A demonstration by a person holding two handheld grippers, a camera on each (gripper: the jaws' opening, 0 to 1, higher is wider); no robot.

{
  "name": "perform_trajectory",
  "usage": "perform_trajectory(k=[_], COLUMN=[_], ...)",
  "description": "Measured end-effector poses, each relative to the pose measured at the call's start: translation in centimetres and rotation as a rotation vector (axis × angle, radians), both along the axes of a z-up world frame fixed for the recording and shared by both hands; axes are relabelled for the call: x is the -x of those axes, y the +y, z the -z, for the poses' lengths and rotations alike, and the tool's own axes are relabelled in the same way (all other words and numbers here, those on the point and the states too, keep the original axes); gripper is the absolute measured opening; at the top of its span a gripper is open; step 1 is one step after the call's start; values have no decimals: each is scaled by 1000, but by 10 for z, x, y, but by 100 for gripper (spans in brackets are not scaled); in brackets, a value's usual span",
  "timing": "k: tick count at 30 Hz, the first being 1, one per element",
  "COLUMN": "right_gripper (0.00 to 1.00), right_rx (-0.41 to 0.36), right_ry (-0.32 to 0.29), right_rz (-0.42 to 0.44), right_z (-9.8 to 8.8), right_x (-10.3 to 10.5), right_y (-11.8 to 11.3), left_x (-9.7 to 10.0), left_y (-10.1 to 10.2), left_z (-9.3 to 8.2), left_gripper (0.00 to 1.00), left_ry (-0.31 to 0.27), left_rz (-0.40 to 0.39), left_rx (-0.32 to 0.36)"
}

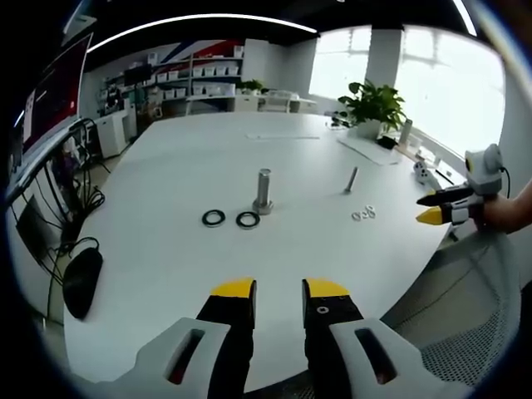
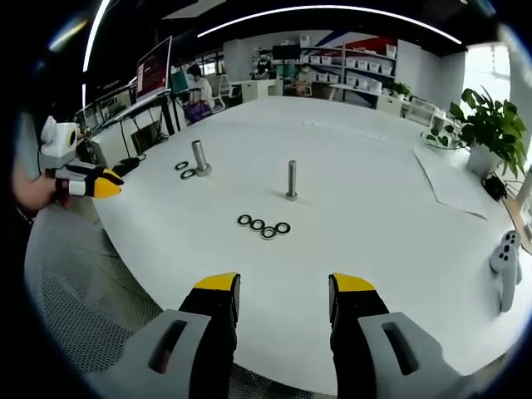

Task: Place the washer onto the threaded stud by aligning its center hole with the stud, sliding it down to the base, and recovering from edge contact or off-axis alignment until the washer reaches the visible bottom stop.

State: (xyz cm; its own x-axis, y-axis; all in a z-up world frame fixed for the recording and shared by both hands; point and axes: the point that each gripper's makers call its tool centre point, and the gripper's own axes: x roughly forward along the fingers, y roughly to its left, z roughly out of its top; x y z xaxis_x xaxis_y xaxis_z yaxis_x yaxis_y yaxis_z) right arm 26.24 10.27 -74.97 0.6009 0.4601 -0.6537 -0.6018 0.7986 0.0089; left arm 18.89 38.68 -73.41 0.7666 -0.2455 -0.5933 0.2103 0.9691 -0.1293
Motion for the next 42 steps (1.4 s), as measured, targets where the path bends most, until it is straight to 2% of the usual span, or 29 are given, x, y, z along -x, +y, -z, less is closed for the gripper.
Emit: perform_trajectory(k=[33, 42], right_gripper=[46, 45], right_rx=[-7, -18], right_ry=[-1, -1], right_rz=[4, 9], right_z=[0, -1], right_x=[-1, -1], right_y=[0, 0], left_x=[0, 1], left_y=[2, 2], left_z=[1, 3], left_gripper=[18, 18], left_ry=[0, 15], left_rz=[-5, -4], left_rx=[-14, -19])
